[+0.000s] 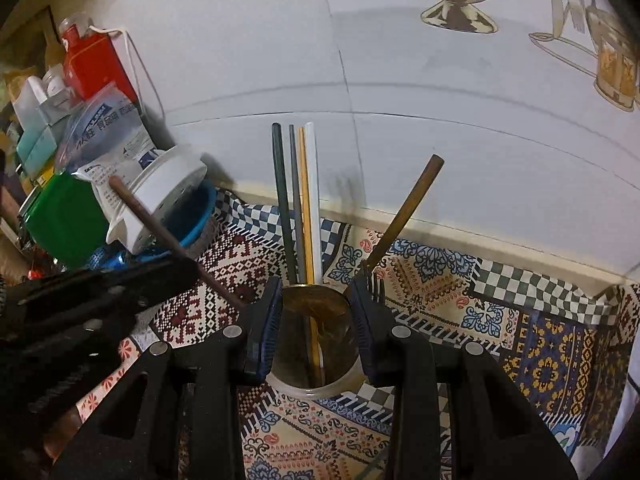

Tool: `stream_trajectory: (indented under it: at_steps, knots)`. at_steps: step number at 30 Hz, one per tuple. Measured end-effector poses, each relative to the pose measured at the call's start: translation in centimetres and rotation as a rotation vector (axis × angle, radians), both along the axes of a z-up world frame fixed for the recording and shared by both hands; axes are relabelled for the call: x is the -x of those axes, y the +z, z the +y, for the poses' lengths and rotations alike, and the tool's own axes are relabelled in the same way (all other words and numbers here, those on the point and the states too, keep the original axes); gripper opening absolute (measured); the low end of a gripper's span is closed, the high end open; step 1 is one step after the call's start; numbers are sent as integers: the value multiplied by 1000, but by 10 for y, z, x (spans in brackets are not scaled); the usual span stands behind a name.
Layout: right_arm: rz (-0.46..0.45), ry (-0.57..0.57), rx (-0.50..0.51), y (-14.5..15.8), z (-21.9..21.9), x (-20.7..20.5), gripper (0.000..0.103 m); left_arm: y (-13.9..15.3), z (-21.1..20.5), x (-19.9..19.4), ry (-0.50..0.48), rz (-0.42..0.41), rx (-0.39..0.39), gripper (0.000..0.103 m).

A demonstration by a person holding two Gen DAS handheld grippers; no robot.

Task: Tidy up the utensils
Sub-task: 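Drop the gold spoon in the cup with the right tool while the left tool lowers the brown chopstick in, then move both tools to the loose chopsticks on the cloth beside the cup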

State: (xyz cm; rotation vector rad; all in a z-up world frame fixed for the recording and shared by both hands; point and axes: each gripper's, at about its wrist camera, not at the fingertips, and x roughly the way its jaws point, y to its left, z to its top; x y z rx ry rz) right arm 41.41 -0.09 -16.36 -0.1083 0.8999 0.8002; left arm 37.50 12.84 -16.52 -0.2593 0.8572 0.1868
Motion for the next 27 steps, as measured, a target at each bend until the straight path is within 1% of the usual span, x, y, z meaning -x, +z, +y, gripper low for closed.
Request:
stream_trajectory:
  at_steps: [4, 7, 9, 11, 15, 17, 21, 23, 27]
  knots:
    - [7, 6, 17, 2, -2, -1, 32, 4, -2, 3, 0, 1, -15, 5]
    - [3, 4, 4, 7, -6, 1, 32, 12, -3, 10, 1, -14, -18, 8]
    - [-7, 1, -2, 13, -10, 4, 32, 17, -4, 17, 1, -24, -27, 10]
    - [-22, -4, -5, 18, -13, 7, 33, 22, -6, 22, 1, -33, -41, 16]
    - [-52, -10, -7, 29, -23, 18, 34, 34, -11, 39, 2, -55, -62, 21]
    - [-64, -15, -7, 33, -29, 25, 35, 38, -13, 46, 4, -63, -65, 27]
    - [-84, -31, -2, 39, -40, 38, 35, 42, -19, 59, 0, -67, -61, 30]
    - [-90, -42, 0, 42, -47, 44, 35, 42, -22, 65, -6, -65, -63, 34]
    - [-107, -75, 11, 43, -60, 55, 40, 39, -28, 75, -17, -59, -60, 40]
